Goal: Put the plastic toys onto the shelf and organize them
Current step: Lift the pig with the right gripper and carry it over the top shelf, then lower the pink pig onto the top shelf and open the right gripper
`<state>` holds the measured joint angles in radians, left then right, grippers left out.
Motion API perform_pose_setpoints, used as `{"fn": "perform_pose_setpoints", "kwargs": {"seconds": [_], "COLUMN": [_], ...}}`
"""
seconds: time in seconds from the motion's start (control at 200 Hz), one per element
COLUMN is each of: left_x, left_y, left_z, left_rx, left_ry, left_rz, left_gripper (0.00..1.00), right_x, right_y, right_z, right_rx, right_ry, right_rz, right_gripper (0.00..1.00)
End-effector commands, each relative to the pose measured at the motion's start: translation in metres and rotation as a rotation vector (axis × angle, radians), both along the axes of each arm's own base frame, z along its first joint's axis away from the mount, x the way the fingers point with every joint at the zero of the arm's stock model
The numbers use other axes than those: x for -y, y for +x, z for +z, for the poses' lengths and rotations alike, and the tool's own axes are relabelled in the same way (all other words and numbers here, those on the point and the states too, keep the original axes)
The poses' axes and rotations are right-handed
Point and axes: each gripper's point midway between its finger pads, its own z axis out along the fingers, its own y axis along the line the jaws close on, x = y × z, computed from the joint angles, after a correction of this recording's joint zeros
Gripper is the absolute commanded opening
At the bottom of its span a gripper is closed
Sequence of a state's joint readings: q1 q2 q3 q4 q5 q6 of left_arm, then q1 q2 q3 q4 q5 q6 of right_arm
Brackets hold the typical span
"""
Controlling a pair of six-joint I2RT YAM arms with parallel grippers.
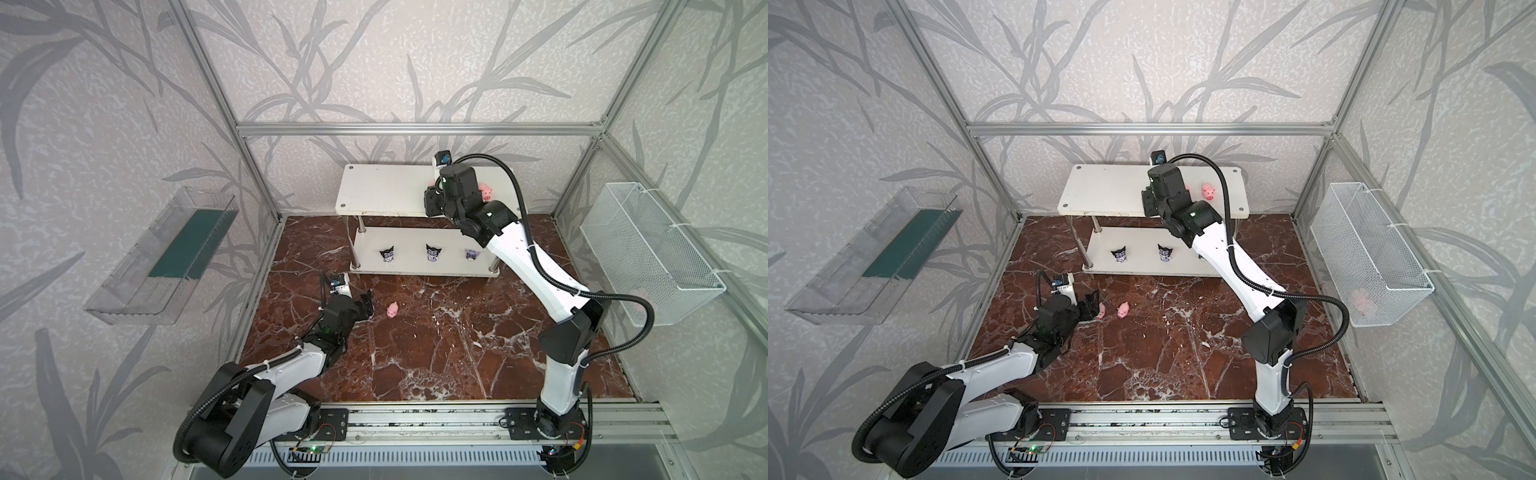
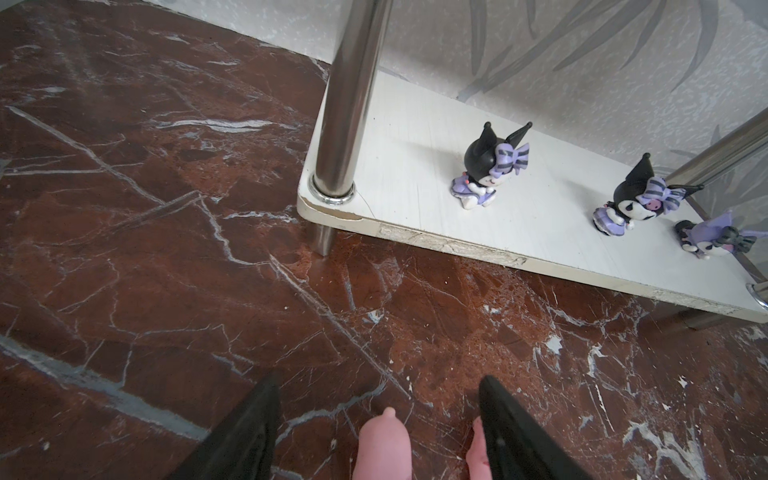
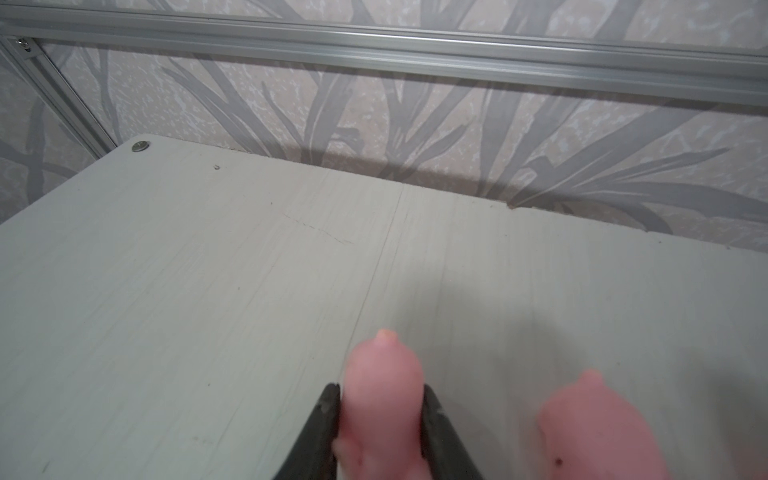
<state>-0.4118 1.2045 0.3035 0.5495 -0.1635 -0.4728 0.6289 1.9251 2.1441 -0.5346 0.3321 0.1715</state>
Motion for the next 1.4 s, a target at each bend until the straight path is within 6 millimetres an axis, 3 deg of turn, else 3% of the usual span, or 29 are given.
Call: {"fn": "perform_pose_setpoints", "kwargs": {"seconds": [0.0,0.315,0.545,1.395], "left_x": [0.0,0.0,0.001,0.0], "left_y": [0.005,0.006,0.007,0.005], "left_z": [0.005,0.003,0.002,-0.001], "left_rx": [0.017,0.01,0.008,0.006], "left_ry": [-0.018,-0.021,-0.026,-0.037], "left_rz": [0.012,0.01,0.011,0.014], "left_gripper": [0.74,0.74,0.74,0.74], "right_x": [0.003,0.007,0.01,0.011], "right_y": [0.007,0.014,0.011,-0.007], "right_z": [-0.008,-0.016,-0.009,0.05], "right_rx": [-0.022,-0.036,-0.027,0.061], "right_ry": [-0.024,-0.03,-0.014,0.116], "right_rz": [-0.018,-0.035,-0.033,0.053], "right_gripper": [0.3,0.33,0.37,0.56]}}
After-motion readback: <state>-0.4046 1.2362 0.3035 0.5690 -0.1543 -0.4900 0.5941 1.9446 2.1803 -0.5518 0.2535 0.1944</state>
